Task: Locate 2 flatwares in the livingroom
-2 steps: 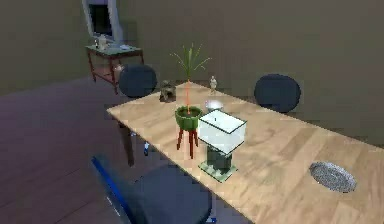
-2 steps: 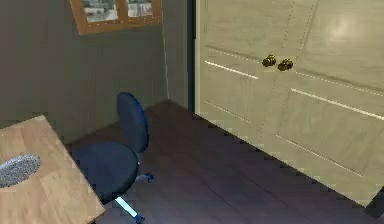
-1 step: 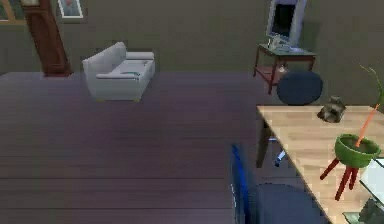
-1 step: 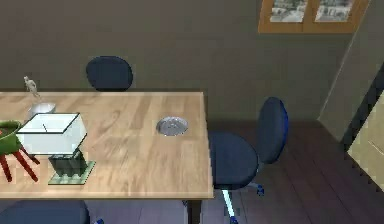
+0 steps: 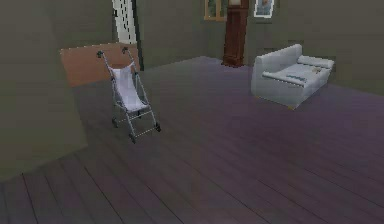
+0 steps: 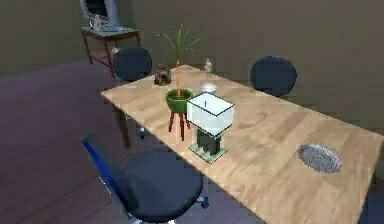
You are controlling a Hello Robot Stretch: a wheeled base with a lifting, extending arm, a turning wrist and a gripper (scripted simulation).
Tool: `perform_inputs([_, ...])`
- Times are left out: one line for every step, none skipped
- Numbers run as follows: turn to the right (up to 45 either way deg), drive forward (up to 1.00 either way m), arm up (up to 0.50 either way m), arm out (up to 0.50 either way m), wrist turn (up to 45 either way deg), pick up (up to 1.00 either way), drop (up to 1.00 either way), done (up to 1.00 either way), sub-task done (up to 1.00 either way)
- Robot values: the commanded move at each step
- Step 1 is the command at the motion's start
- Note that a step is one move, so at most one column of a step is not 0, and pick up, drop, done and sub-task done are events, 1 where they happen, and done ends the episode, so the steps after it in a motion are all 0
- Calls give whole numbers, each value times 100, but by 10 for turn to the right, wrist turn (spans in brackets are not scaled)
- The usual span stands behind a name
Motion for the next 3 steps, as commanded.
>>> perform_inputs([-300,0,0,0,0,0,0,0,0])
perform_inputs([0,60,0,0,0,0,0,0,0])
perform_inputs([450,0,0,0,0,0,0,0,0])
